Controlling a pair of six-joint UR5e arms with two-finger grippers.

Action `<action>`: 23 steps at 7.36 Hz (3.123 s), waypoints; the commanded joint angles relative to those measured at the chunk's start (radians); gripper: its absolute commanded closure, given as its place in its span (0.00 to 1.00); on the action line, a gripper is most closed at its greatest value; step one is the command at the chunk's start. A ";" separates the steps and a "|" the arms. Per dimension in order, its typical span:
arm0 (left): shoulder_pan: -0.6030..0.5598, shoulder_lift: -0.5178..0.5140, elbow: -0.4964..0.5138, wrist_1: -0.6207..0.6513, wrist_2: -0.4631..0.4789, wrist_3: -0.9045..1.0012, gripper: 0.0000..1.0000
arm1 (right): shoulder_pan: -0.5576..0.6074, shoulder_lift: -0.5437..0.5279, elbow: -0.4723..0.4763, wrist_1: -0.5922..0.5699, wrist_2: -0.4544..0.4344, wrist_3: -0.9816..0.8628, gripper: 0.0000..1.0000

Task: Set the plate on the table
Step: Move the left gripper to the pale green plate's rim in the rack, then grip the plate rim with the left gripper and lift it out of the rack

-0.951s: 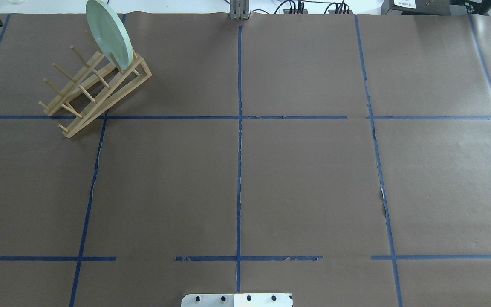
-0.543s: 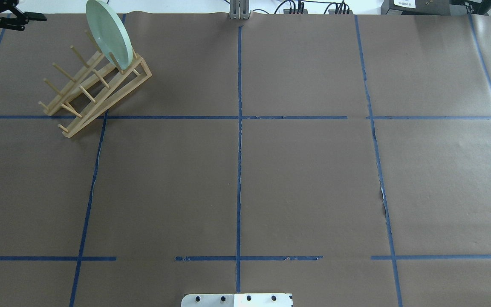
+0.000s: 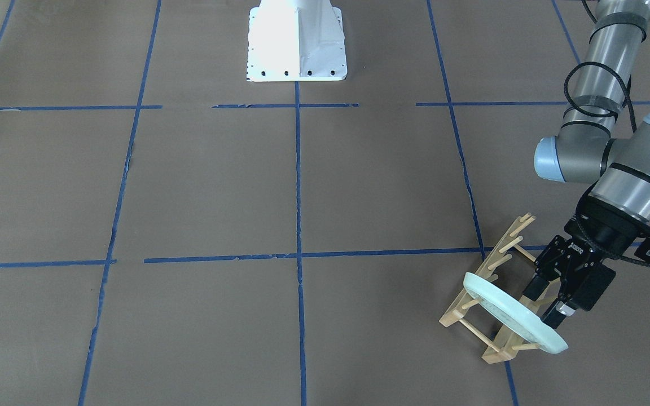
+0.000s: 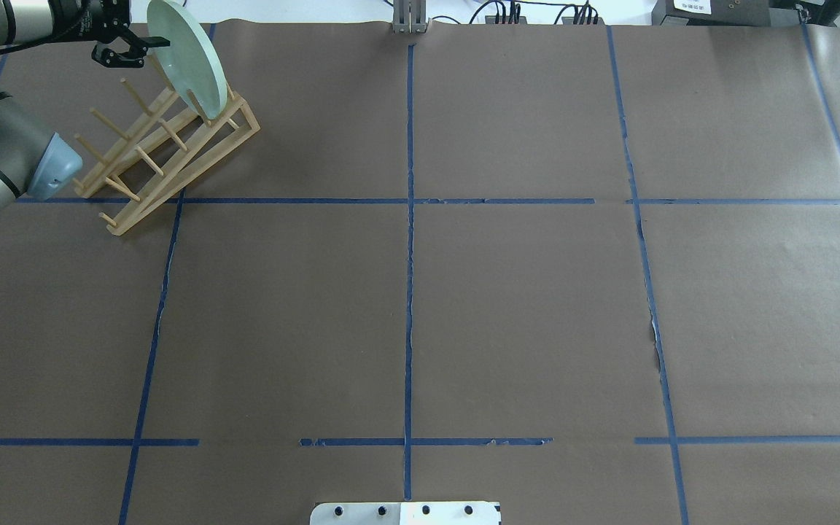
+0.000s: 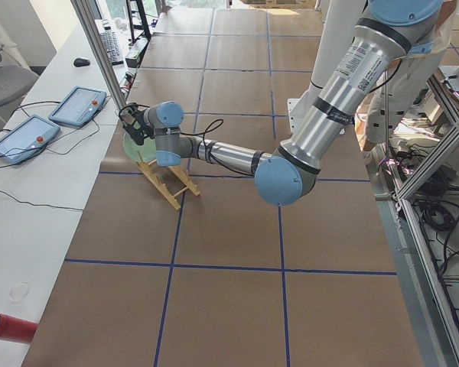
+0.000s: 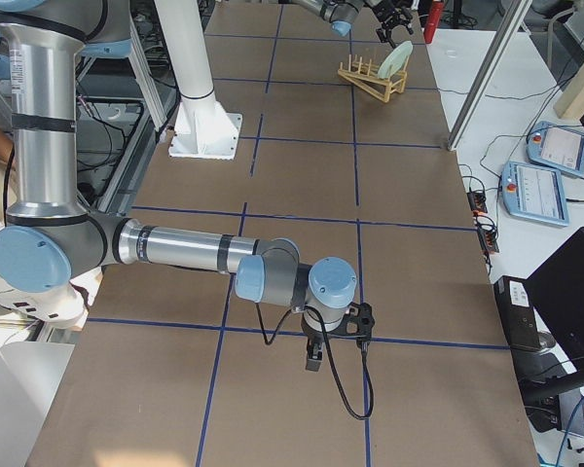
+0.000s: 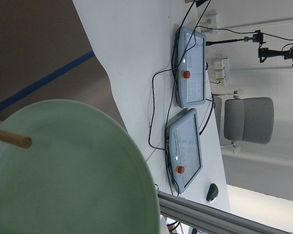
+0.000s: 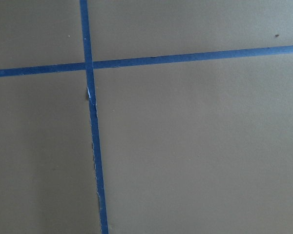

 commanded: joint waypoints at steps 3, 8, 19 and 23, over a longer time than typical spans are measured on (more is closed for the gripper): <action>-0.007 -0.005 0.027 0.007 0.013 -0.015 0.29 | 0.000 0.000 0.000 0.000 0.000 0.000 0.00; -0.025 -0.053 0.027 0.067 0.013 -0.015 0.39 | 0.000 0.000 0.000 0.000 0.000 0.000 0.00; -0.116 -0.068 -0.222 0.345 -0.157 0.005 1.00 | 0.000 0.000 0.000 0.000 0.000 0.000 0.00; 0.043 -0.281 -0.345 1.113 -0.214 0.389 1.00 | 0.000 0.000 0.000 0.000 0.000 0.000 0.00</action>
